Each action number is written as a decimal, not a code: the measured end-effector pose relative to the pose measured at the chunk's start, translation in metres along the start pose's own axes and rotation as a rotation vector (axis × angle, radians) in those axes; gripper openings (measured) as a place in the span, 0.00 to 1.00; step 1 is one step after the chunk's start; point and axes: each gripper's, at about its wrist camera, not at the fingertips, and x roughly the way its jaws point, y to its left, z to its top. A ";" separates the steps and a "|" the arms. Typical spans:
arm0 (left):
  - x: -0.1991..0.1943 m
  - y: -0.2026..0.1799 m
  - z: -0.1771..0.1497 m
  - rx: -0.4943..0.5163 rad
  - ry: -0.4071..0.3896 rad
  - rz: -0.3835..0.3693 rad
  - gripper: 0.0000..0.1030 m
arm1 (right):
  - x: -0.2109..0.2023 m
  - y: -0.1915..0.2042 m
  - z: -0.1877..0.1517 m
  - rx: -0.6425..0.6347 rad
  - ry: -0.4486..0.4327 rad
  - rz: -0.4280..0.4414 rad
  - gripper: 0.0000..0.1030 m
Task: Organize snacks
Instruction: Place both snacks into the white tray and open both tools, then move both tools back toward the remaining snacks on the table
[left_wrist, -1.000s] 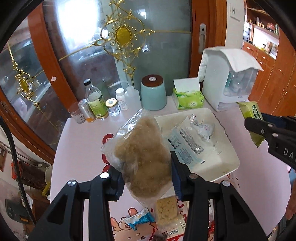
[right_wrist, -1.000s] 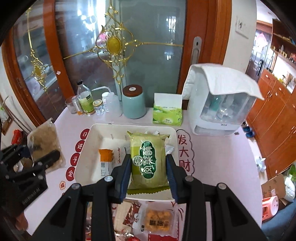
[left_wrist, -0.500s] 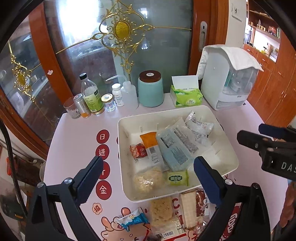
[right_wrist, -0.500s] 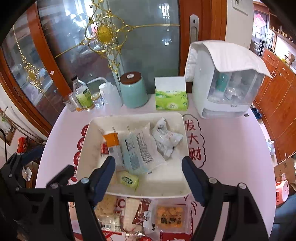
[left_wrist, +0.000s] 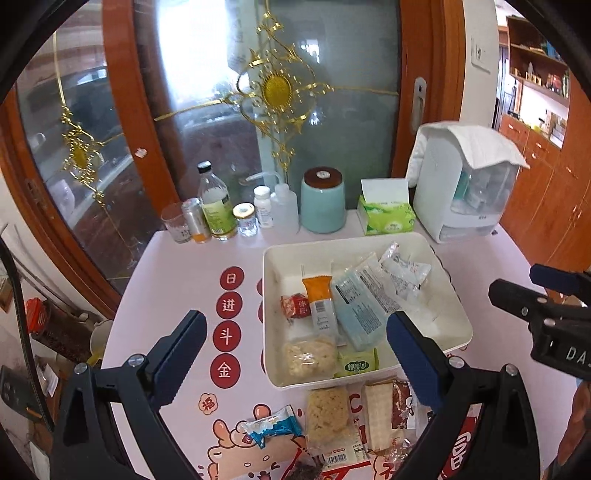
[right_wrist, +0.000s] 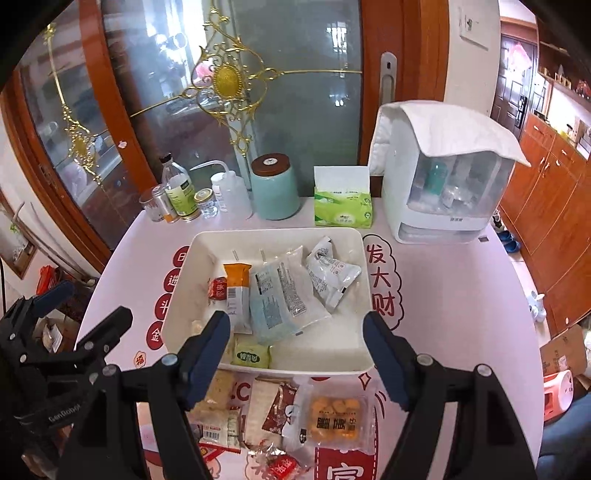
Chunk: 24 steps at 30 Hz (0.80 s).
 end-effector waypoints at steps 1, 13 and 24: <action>-0.005 0.001 0.000 -0.001 -0.014 0.004 0.95 | -0.004 0.001 -0.001 -0.004 -0.009 -0.006 0.73; -0.067 0.005 -0.018 0.012 -0.083 -0.002 0.95 | -0.049 0.015 -0.028 -0.100 -0.061 -0.062 0.73; -0.080 0.025 -0.068 -0.033 -0.004 -0.050 0.95 | -0.074 0.018 -0.072 -0.150 -0.092 0.022 0.73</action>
